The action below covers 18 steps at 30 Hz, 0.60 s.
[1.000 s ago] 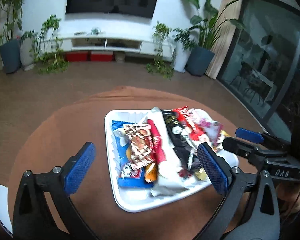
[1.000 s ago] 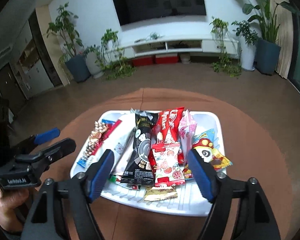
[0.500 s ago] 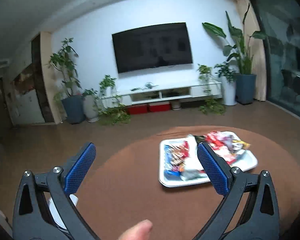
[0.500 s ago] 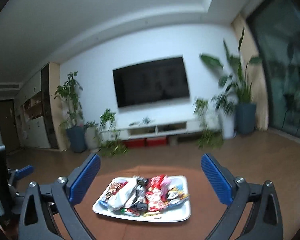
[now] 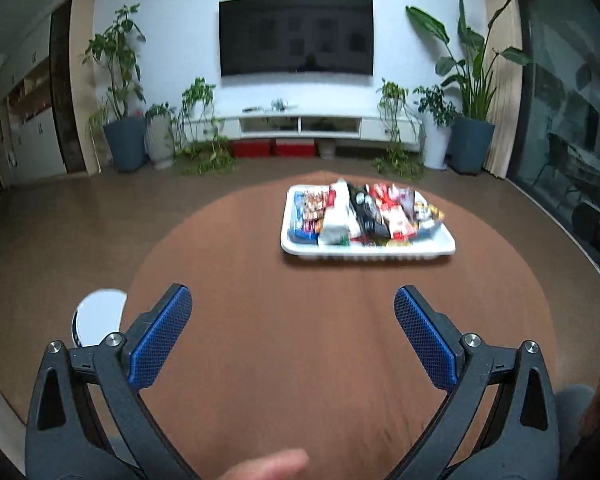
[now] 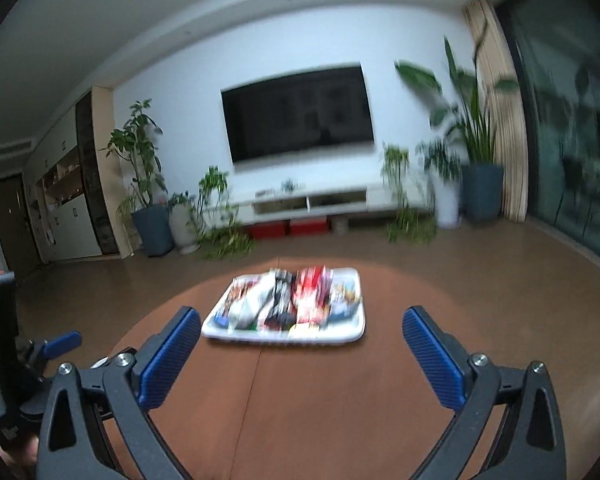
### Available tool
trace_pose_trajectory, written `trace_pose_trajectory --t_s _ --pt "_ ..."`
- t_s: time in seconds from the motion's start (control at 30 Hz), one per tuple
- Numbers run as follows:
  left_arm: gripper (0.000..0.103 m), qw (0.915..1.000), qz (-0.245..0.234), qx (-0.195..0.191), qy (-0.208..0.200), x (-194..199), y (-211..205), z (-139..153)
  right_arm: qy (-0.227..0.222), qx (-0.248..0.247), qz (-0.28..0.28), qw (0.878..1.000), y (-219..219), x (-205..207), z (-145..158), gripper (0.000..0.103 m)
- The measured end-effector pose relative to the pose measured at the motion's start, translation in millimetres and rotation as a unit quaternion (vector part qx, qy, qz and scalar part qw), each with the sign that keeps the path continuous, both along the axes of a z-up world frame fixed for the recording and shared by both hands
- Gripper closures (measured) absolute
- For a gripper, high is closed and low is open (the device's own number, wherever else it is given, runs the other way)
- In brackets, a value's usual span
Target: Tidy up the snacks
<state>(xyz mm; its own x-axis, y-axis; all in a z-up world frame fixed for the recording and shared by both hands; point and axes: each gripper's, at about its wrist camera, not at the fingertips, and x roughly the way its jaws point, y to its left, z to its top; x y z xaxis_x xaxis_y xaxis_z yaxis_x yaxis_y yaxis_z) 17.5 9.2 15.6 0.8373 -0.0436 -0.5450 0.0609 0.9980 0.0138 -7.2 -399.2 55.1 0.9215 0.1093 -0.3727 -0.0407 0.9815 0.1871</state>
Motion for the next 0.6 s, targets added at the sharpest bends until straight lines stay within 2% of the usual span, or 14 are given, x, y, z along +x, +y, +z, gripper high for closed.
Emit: trace_pose_trajectory --t_s 0.27,0.47,0.6 --pt "0.000 0.9979 -0.011 0.001 0.064 -23.8 -6.3 -43.6 0.082 -0.043 -0.029 0.995 18.1 -21.6 -53.0 0.000" --pt "0.000 0.9962 -0.012 -0.008 0.086 -19.7 -2.1 -55.7 0.101 -0.049 -0.040 0.993 19.7 -29.2 -61.5 0.000" --pt "0.000 0.9954 -0.009 -0.008 0.095 -2.1 -2.7 -63.3 0.115 -0.055 -0.045 0.991 20.1 -27.3 -64.2 0.000"
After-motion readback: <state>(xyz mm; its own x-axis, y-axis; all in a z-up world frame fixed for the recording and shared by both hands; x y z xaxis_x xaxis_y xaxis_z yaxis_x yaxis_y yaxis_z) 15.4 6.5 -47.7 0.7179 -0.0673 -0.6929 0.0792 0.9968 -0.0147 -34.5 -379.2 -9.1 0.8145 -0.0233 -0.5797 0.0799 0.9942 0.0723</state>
